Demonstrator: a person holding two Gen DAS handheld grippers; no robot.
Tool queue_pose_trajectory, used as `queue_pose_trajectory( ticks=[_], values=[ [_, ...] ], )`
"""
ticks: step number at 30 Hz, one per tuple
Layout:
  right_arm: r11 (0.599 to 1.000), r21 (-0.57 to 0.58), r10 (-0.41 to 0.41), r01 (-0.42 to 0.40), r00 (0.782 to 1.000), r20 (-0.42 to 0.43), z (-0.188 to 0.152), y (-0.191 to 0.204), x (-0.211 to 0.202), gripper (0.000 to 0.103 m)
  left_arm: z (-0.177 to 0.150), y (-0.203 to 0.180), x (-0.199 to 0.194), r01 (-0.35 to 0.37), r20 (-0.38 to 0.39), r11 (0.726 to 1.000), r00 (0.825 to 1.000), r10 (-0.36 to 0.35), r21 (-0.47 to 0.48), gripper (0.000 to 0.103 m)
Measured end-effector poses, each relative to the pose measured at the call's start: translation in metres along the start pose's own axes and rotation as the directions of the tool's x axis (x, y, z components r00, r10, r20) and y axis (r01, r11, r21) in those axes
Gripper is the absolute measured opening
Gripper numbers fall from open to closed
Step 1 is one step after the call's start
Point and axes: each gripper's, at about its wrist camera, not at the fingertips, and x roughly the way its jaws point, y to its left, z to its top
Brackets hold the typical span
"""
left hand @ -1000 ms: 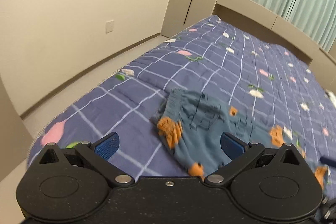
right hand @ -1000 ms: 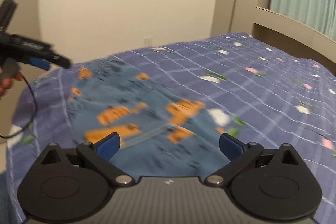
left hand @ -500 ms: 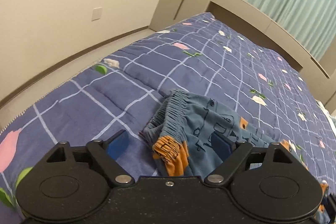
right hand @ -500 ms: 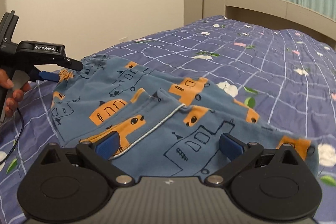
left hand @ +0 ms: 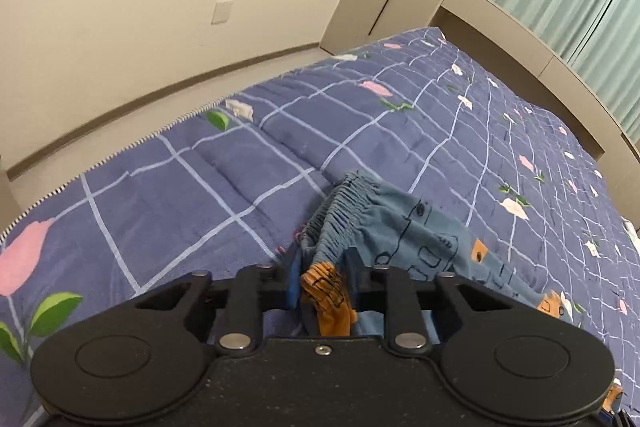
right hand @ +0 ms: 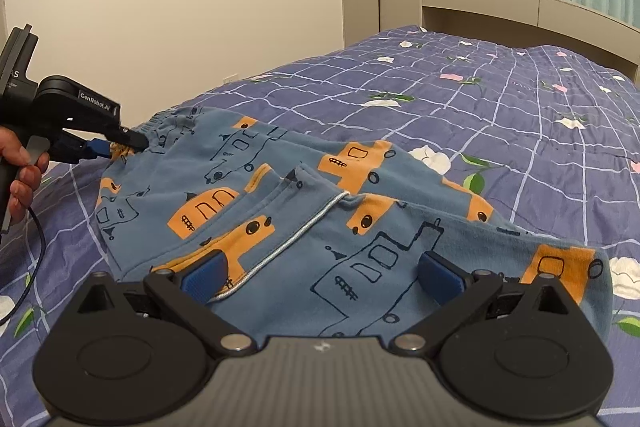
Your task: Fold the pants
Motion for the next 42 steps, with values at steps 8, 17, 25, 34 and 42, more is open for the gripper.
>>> queue_pose_trajectory(
  ticks=[8,17,25,34,42],
  values=[
    [0.999,0.047,-0.025,0.022,0.997,0.068,-0.001,-0.009,-0.031,0.103,0.012,-0.047,-0.037,0.027,0.082,0.99,0.996,-0.039,0.136,0.018],
    [0.995,0.082,-0.066,0.056,0.99,0.123,-0.01,-0.04,-0.083,0.103,-0.008,-0.145,-0.096,0.165,0.073,0.904,0.975,-0.21,0.394,0.018],
    [0.977,0.145,-0.18,0.159,0.972,0.151,-0.032,-0.09,-0.14,0.103,-0.065,-0.229,-0.129,0.265,-0.009,0.783,0.949,-0.316,0.563,0.018],
    [0.932,0.254,-0.297,0.257,0.946,0.131,-0.065,-0.141,-0.172,0.103,-0.155,-0.283,-0.122,0.31,-0.143,0.619,0.942,-0.304,0.722,0.019],
    [0.919,0.297,-0.296,0.257,0.95,0.095,-0.079,-0.157,-0.168,0.103,-0.199,-0.277,-0.088,0.34,-0.228,0.584,0.939,-0.259,0.738,0.027]
  ],
)
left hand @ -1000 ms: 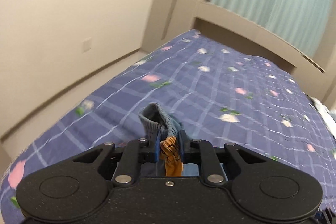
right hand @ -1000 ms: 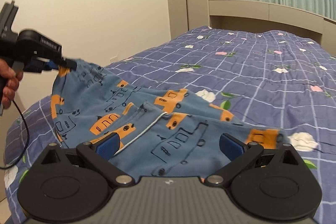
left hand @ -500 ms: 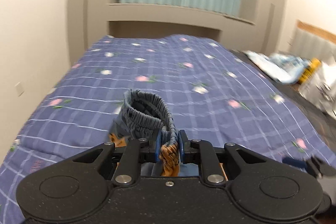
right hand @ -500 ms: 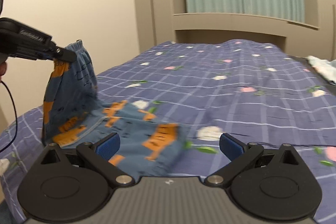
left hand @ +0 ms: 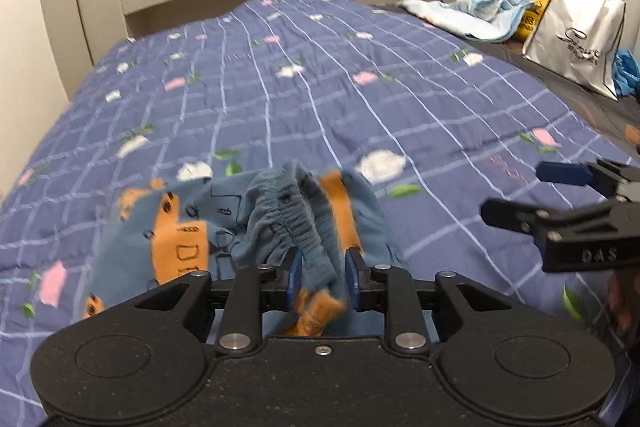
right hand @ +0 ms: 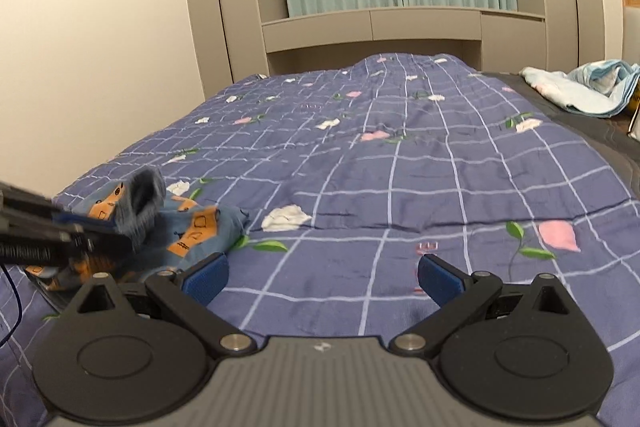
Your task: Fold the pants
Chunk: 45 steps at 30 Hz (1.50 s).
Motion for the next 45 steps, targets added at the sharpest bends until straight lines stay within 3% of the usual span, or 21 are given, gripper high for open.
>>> queue_pose_trajectory(
  ticks=[4,8,14,19,22,24,27,28,31,33,36,40,45],
  values=[
    [1.0,0.002,0.003,-0.003,1.0,-0.023,-0.004,0.0,0.007,0.103,-0.008,-0.006,-0.006,-0.009,0.023,0.999,1.0,0.008,0.052,0.064],
    [1.0,0.003,0.013,-0.013,0.999,-0.03,-0.005,0.001,0.01,0.103,-0.017,-0.011,-0.015,-0.03,0.051,0.993,0.998,0.024,0.115,0.075],
    [0.994,-0.002,0.113,-0.113,0.993,-0.029,0.003,0.008,0.009,0.103,-0.034,-0.006,-0.015,-0.123,0.036,0.967,0.992,0.118,0.224,0.078],
    [0.95,-0.07,0.302,-0.303,0.953,-0.021,0.023,0.035,0.018,0.103,-0.04,0.002,-0.017,-0.147,0.039,0.955,0.989,0.142,0.259,0.076],
    [0.915,-0.053,0.396,-0.4,0.915,-0.078,0.034,0.054,0.042,0.102,-0.041,0.005,-0.017,-0.135,0.031,0.955,0.991,0.132,0.265,0.069],
    [0.896,-0.026,0.439,-0.444,0.892,-0.108,0.039,0.063,0.059,0.093,-0.043,0.005,-0.015,-0.121,0.017,0.956,0.993,0.121,0.266,0.06],
    [0.887,0.03,0.461,-0.461,0.878,-0.129,0.042,0.072,0.079,0.082,-0.043,0.007,-0.013,-0.099,0.008,0.96,0.995,0.101,0.26,0.046],
    [0.887,0.057,0.461,-0.458,0.877,-0.133,0.042,0.073,0.084,0.081,-0.043,0.008,-0.012,-0.095,0.007,0.962,0.995,0.096,0.254,0.037],
    [0.897,0.134,0.438,-0.421,0.889,-0.135,0.042,0.07,0.093,0.065,-0.041,0.009,-0.011,-0.08,0.006,0.967,0.997,0.081,0.243,0.017],
    [0.894,0.18,0.436,-0.41,0.889,-0.137,0.039,0.066,0.096,0.033,-0.039,0.01,-0.013,-0.067,0.012,0.97,0.998,0.066,0.234,0.011],
    [0.889,0.221,0.434,-0.402,0.893,-0.121,0.039,0.06,0.091,0.014,-0.035,0.013,-0.019,-0.04,0.025,0.98,0.999,0.036,0.194,0.006],
    [0.893,0.235,0.412,-0.383,0.907,-0.085,0.045,0.05,0.059,0.013,-0.032,0.013,-0.028,0.011,0.034,0.988,0.999,-0.017,0.153,0.005],
    [0.927,0.241,0.323,-0.286,0.938,-0.127,0.041,0.045,0.047,0.014,-0.036,0.003,-0.02,0.062,0.013,0.986,0.998,-0.065,0.156,0.005]
  ],
)
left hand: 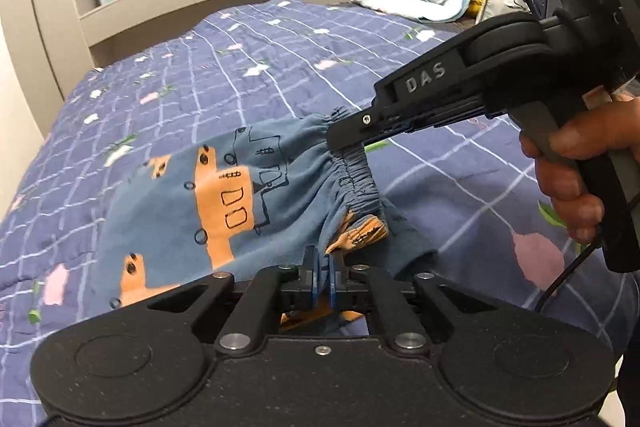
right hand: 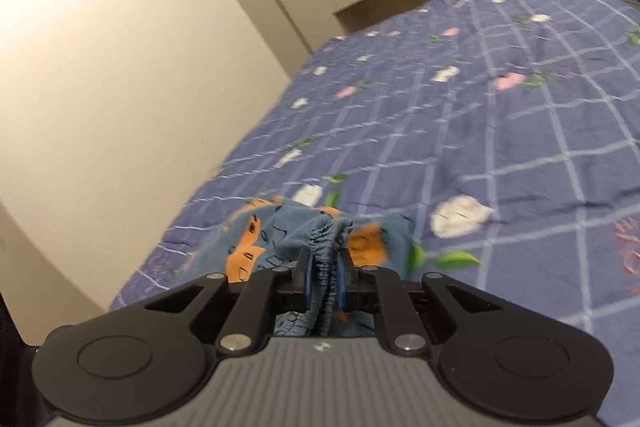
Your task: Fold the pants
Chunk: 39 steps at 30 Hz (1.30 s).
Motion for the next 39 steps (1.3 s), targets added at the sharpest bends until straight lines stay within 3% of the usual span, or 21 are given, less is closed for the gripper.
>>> queue_pose_trajectory(
  ticks=[3,5,6,8,10,12,16,23,28,34,39],
  values=[
    [0.999,-0.01,-0.051,0.05,0.998,-0.037,-0.006,-0.004,0.011,0.015,-0.004,-0.002,0.01,0.008,-0.019,1.0,1.0,-0.008,0.001,0.009],
    [0.998,-0.018,-0.06,0.06,0.998,-0.035,-0.008,-0.005,0.012,0.02,-0.004,0.001,0.009,0.01,-0.019,1.0,1.0,-0.01,-0.019,0.017],
    [0.997,-0.025,-0.071,0.07,0.997,-0.028,-0.009,-0.004,0.012,0.028,-0.003,0.002,0.006,0.015,-0.011,0.999,1.0,-0.015,-0.034,0.022],
    [0.994,-0.056,-0.095,0.095,0.995,-0.003,-0.009,0.002,0.007,0.039,-0.001,0.006,-0.001,0.021,-0.003,0.997,1.0,-0.021,-0.071,0.055],
    [0.989,-0.085,-0.117,0.119,0.993,0.022,-0.01,0.006,0.001,0.055,0.0,0.012,-0.01,0.003,0.006,0.993,1.0,-0.002,-0.117,0.074],
    [0.983,-0.111,-0.142,0.147,0.989,0.053,-0.012,0.011,-0.003,0.08,0.003,0.019,-0.018,-0.031,0.001,0.986,0.999,0.032,-0.164,0.081],
    [0.963,-0.17,-0.194,0.211,0.975,0.11,-0.017,0.025,-0.012,0.099,0.005,0.035,-0.031,-0.143,-0.027,0.955,0.99,0.141,-0.258,0.102],
    [0.944,-0.198,-0.239,0.266,0.959,0.151,-0.021,0.041,-0.008,0.103,0.0,0.072,-0.048,-0.309,-0.075,0.903,0.951,0.3,-0.3,0.102],
    [0.934,-0.208,-0.266,0.292,0.953,0.143,-0.026,0.053,0.01,0.103,-0.006,0.099,-0.043,-0.388,-0.107,0.859,0.921,0.375,-0.332,0.102],
    [0.917,-0.223,-0.304,0.332,0.941,0.151,-0.035,0.06,0.025,0.103,-0.019,0.118,-0.023,-0.425,-0.157,0.824,0.905,0.395,-0.375,0.102],
    [0.883,-0.28,-0.373,0.378,0.925,0.073,-0.049,0.057,0.038,0.103,-0.033,0.116,-0.008,-0.429,-0.183,0.827,0.903,0.388,-0.363,0.102]
  ],
)
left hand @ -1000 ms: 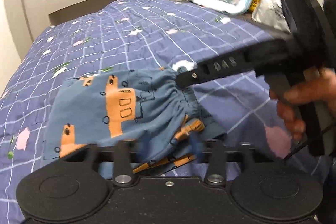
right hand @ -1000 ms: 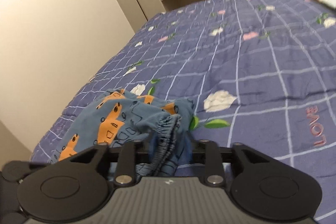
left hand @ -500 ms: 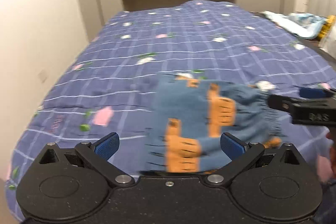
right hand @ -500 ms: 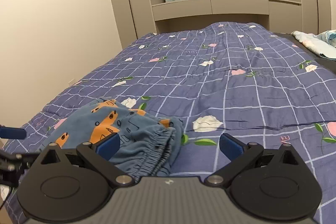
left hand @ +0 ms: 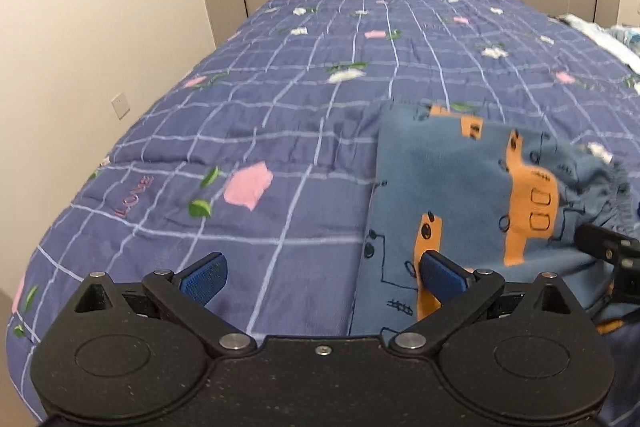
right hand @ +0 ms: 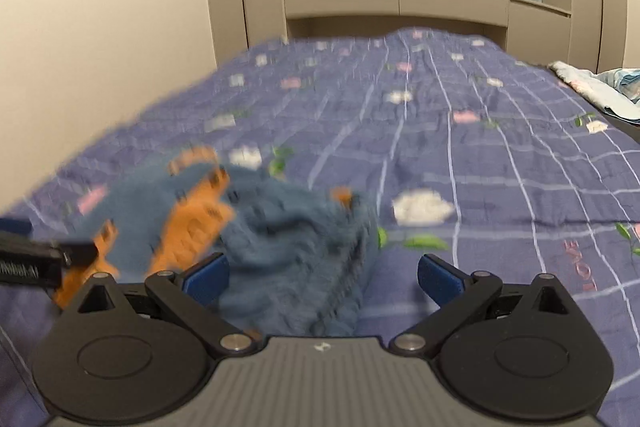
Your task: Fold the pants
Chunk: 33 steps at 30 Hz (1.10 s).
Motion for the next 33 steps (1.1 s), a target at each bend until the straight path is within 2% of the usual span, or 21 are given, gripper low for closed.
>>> queue_pose_trajectory(
  ticks=[4,9,12,14,17,22,27,30,33],
  values=[
    [1.0,-0.024,-0.019,0.02,1.0,0.013,-0.012,-0.004,-0.009,0.103,-0.01,-0.001,-0.002,0.025,0.013,1.0,1.0,-0.025,0.015,0.103],
    [0.999,0.01,0.036,-0.037,0.998,0.05,-0.01,-0.014,-0.018,0.103,0.002,0.001,-0.01,0.032,-0.005,0.999,0.999,-0.032,0.009,0.102],
    [0.999,0.001,0.04,-0.04,0.991,0.128,0.001,-0.017,-0.023,0.103,0.024,-0.002,-0.02,0.05,0.08,0.999,0.995,-0.051,0.015,0.102],
    [0.998,-0.024,0.06,-0.057,0.987,0.147,0.013,-0.016,-0.016,0.103,0.04,-0.01,-0.018,0.056,0.114,0.997,0.992,-0.061,0.047,0.102],
    [0.995,-0.067,0.087,-0.078,0.986,0.139,0.03,-0.012,0.003,0.103,0.061,-0.026,0.005,0.061,0.133,0.992,0.988,-0.076,0.115,0.102],
    [0.995,-0.1,-0.019,0.025,0.998,0.057,0.039,-0.01,0.039,0.103,0.072,-0.046,0.059,0.053,0.062,0.973,0.996,-0.068,0.223,0.103],
    [0.998,-0.052,0.024,-0.023,1.0,0.019,0.032,-0.022,0.049,0.103,0.072,-0.04,0.076,0.082,0.032,0.979,0.996,-0.089,0.186,0.103],
    [0.998,-0.015,0.065,-0.064,0.995,0.079,0.033,-0.031,0.035,0.103,0.074,-0.037,0.062,0.059,0.068,0.985,0.995,-0.07,0.164,0.102],
    [1.0,0.009,0.026,-0.027,0.996,0.091,0.031,-0.037,0.029,0.103,0.07,-0.037,0.049,0.045,0.07,0.987,0.996,-0.057,0.157,0.102]
  ],
)
